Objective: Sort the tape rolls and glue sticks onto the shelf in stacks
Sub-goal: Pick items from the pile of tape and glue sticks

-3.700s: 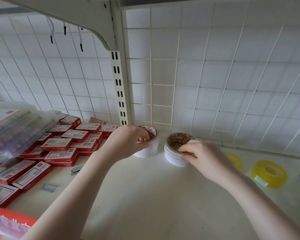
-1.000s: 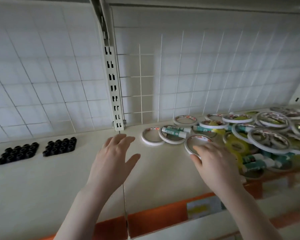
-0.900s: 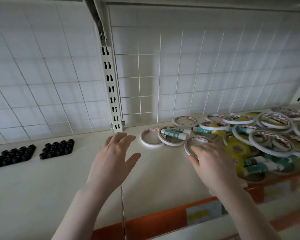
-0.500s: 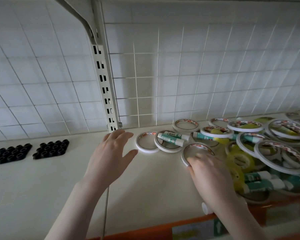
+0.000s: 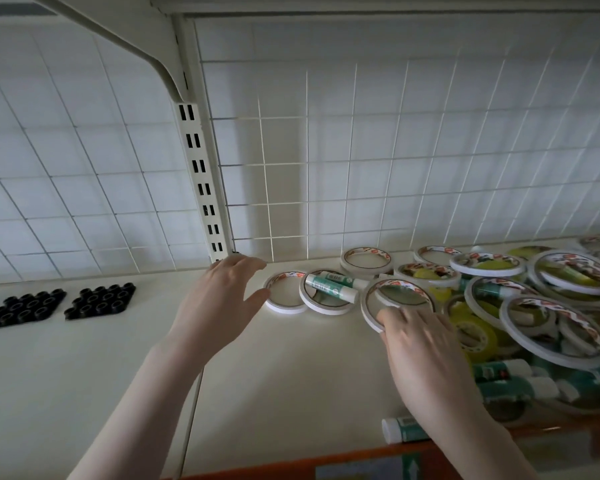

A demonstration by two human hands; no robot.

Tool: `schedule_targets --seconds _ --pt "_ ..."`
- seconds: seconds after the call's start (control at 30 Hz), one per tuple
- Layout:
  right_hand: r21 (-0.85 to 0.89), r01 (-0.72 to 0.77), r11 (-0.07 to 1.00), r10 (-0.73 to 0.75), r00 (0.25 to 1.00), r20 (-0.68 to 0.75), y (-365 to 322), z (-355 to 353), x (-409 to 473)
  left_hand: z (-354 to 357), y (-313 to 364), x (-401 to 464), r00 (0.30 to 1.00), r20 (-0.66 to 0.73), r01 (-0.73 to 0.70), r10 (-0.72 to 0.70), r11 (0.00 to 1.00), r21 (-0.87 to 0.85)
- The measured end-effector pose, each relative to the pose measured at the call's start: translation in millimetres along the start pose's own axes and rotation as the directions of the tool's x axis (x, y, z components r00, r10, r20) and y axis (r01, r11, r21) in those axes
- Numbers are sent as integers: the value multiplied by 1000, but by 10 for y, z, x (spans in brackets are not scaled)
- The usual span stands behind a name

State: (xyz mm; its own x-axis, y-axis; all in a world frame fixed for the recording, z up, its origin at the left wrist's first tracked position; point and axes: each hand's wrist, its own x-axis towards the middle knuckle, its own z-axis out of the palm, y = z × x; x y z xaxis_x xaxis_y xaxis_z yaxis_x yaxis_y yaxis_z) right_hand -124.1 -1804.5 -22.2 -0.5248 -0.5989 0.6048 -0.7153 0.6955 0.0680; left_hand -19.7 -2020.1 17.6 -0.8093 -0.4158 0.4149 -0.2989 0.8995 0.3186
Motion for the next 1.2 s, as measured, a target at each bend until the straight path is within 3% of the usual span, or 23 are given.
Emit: schedule_targets --seconds 0.37,0.6,0.97,1.2 --pt "-31 -47 998 46 999 -25 287 -40 -29 263 427 382 962 220 -184 164 980 73" --pt "-8 -76 997 75 996 -41 398 -48 -65 554 527 504 894 291 -380 340 920 91" --pt "26 -78 997 79 997 -20 480 9 -68 770 534 584 812 143 -582 566 806 113" --pt "62 -68 996 69 997 -21 488 33 -63 772 597 624 833 151 -552 532 814 178"
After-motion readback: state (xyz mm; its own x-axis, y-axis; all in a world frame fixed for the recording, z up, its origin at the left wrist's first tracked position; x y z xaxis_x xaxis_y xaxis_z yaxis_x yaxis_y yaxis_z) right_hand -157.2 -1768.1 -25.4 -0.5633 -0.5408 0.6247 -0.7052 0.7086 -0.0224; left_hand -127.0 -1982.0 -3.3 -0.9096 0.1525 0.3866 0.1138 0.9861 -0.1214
